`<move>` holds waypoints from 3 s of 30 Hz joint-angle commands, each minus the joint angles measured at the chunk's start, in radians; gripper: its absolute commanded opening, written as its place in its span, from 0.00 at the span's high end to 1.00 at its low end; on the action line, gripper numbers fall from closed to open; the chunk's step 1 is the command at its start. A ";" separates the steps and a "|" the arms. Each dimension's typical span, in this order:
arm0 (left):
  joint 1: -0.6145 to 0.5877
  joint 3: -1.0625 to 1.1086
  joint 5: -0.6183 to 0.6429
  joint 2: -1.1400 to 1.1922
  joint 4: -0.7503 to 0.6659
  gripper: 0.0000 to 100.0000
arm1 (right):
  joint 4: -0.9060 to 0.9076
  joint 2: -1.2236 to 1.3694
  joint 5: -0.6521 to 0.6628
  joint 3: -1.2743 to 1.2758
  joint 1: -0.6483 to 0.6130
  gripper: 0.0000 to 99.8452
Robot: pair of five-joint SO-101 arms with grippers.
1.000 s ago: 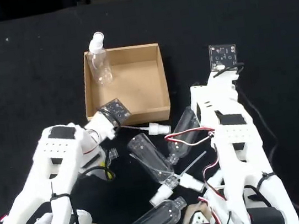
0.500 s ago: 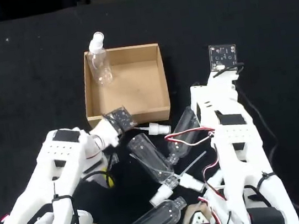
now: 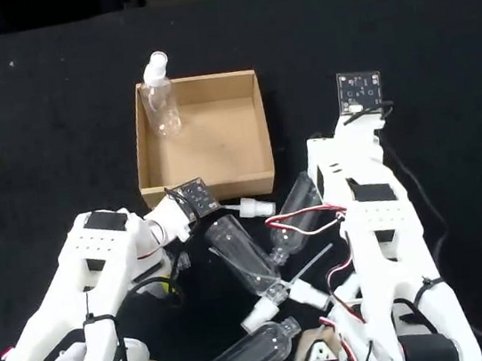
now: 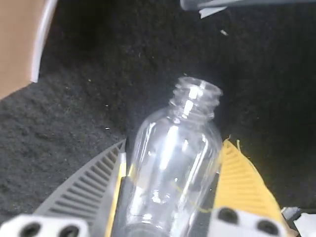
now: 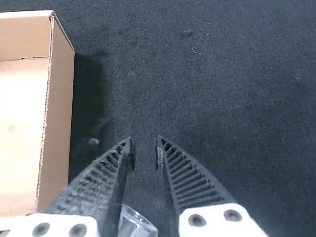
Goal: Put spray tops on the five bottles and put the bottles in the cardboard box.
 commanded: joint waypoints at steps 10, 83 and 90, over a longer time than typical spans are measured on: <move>-0.068 -0.015 -0.009 -0.014 0.002 0.77 | -0.026 -0.001 -0.006 0.001 -0.006 0.94; -0.143 -0.047 0.023 -0.014 0.023 0.87 | -0.026 -0.001 -0.006 0.001 -0.008 0.94; -0.265 -0.159 0.055 -0.014 0.029 0.87 | -0.026 -0.001 -0.006 0.001 -0.008 0.94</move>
